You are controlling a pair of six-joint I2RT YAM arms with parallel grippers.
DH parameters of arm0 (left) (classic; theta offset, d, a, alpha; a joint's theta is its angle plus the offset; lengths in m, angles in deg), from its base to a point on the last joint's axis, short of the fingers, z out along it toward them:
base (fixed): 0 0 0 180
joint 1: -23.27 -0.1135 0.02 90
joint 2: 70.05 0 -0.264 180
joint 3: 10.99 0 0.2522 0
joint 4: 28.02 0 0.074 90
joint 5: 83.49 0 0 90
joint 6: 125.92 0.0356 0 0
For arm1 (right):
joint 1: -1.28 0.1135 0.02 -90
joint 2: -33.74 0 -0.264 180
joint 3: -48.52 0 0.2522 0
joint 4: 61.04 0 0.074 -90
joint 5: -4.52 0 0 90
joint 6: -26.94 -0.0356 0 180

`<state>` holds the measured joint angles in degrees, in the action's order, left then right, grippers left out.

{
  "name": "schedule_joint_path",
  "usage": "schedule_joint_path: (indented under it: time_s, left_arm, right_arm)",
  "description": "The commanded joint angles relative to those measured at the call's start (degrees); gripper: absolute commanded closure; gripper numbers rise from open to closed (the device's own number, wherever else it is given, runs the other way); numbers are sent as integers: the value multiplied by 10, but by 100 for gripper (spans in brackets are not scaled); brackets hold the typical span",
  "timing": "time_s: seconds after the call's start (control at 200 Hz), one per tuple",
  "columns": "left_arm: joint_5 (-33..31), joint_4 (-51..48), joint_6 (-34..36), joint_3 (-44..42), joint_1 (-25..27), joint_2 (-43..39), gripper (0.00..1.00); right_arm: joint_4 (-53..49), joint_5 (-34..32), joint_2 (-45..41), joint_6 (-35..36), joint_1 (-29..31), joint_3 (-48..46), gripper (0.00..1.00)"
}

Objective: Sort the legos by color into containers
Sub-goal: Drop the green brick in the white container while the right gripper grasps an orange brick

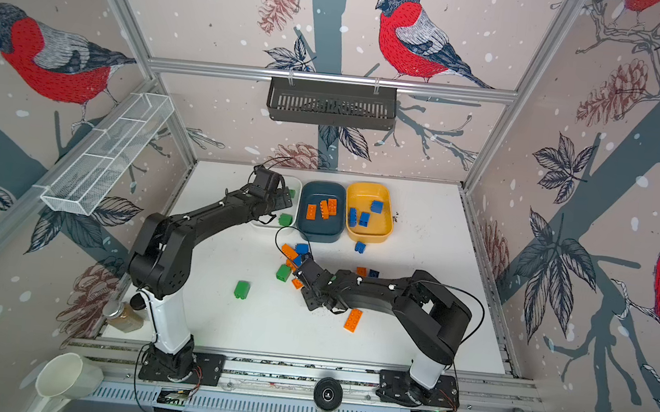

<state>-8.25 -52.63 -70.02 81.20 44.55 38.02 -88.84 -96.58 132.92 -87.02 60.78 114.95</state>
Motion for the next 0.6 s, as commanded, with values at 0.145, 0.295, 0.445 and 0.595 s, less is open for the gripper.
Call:
schedule_joint_path:
  time_s: [0.145,0.295,0.445,0.595]
  left_arm:
    - [2,5,1,-8,-1,-13,3]
    - [10,2,1,-11,-1,-18,3]
    - [50,1,21,-24,4,-42,3]
    - [61,-3,16,-54,7,-78,3]
  right_arm:
    - [-40,-40,-13,-3,-4,-2,66]
    - [-20,-50,-37,-3,-14,-17,70]
    - [28,-50,-81,4,-37,-41,72]
    - [102,-22,-119,18,-75,-64,72]
